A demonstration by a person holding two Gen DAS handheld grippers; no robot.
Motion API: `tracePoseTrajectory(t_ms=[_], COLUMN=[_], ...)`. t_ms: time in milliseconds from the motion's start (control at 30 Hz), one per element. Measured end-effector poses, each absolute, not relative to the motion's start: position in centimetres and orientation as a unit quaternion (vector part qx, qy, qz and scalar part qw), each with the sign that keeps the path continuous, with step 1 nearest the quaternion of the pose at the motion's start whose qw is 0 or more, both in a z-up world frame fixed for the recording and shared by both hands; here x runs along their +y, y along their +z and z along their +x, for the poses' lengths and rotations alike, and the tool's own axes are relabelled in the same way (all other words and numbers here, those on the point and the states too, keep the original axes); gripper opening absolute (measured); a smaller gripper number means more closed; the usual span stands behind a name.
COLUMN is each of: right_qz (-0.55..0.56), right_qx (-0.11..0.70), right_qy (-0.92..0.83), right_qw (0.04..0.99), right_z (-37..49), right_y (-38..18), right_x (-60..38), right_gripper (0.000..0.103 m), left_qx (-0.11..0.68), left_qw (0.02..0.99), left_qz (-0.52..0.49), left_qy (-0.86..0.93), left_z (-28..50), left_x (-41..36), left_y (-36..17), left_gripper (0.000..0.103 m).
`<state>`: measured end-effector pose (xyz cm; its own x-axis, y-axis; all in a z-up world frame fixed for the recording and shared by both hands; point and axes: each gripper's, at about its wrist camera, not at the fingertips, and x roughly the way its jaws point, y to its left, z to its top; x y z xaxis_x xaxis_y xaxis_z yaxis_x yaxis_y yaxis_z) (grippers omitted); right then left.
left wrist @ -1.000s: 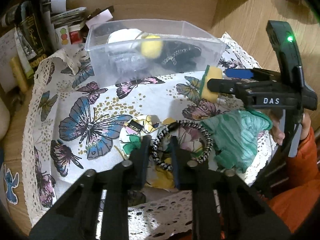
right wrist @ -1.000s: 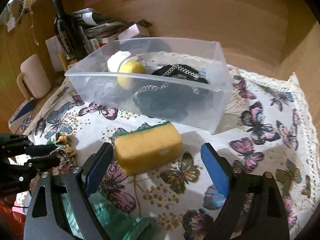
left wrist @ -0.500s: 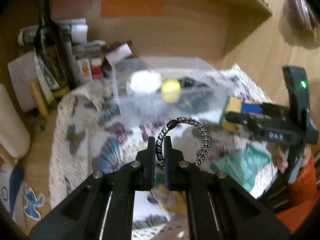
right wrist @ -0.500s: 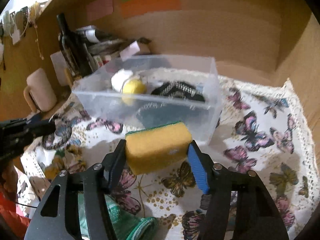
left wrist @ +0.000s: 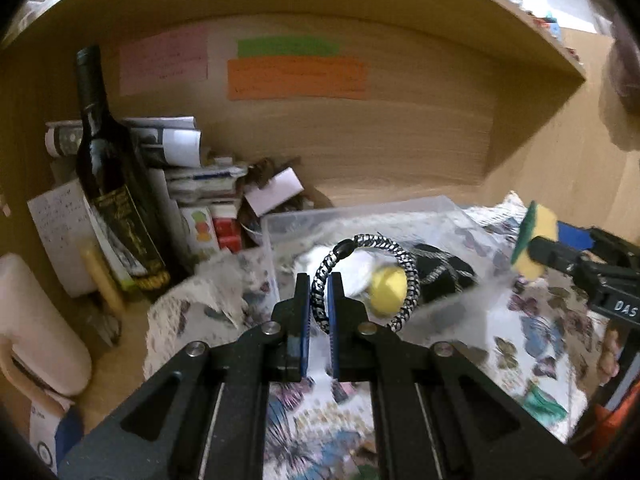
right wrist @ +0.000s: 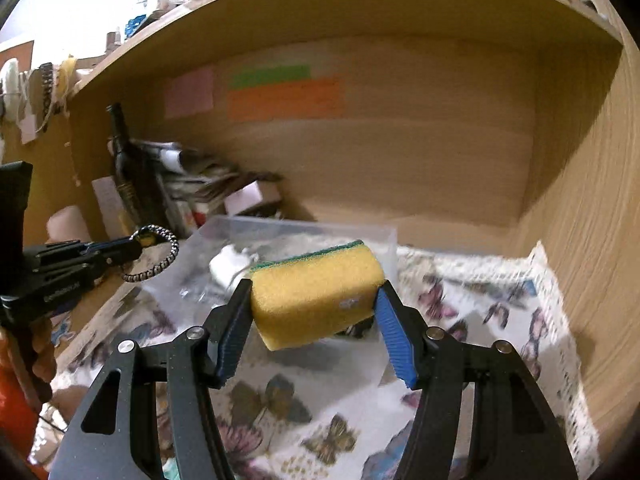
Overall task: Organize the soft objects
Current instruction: 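Release the bracelet into the box with the left tool while the right drops the sponge in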
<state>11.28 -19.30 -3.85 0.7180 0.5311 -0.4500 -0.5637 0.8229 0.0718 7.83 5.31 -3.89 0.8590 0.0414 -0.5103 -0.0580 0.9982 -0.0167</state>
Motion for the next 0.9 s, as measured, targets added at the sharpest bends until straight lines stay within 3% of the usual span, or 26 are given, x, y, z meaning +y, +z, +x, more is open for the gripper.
tracePoseTrajectory(t_ms=[500,667,733,833,900], right_qz=[-0.071,-0.092,-0.104,-0.119,-0.121], right_qx=[0.272,0.3,0.305,0.305,0.296], right_qy=[0.288,0.295,0.294,0.29,0.289], right_qw=[0.915,0.902,0.9,0.899,0.902], right_z=[17.4,18.4,18.4,18.1,17.6], right_y=[-5.9,-7.3,-7.5,-7.5,-7.1], right_x=[-14.6,-13.2,-12.9,-12.7,-12.8], right_gripper=[0.057,0.06,0.069,0.078,0.08], left_qx=[0.32,0.33,0.331,0.328,0.322], left_qw=[0.947,0.943,0.943,0.944,0.946], left_qz=[-0.023,-0.034,-0.035,-0.037,-0.039], left_qy=[0.009,-0.007,-0.009,-0.011,-0.01], left_z=[13.1,12.8,12.7,12.3,11.7], left_x=[6.1,6.1,6.1,5.9,5.8], left_y=[-7.1,-7.2,-7.1,-6.7,-6.2], left_gripper=[0.007,0.009,0.011,0.023,0.041])
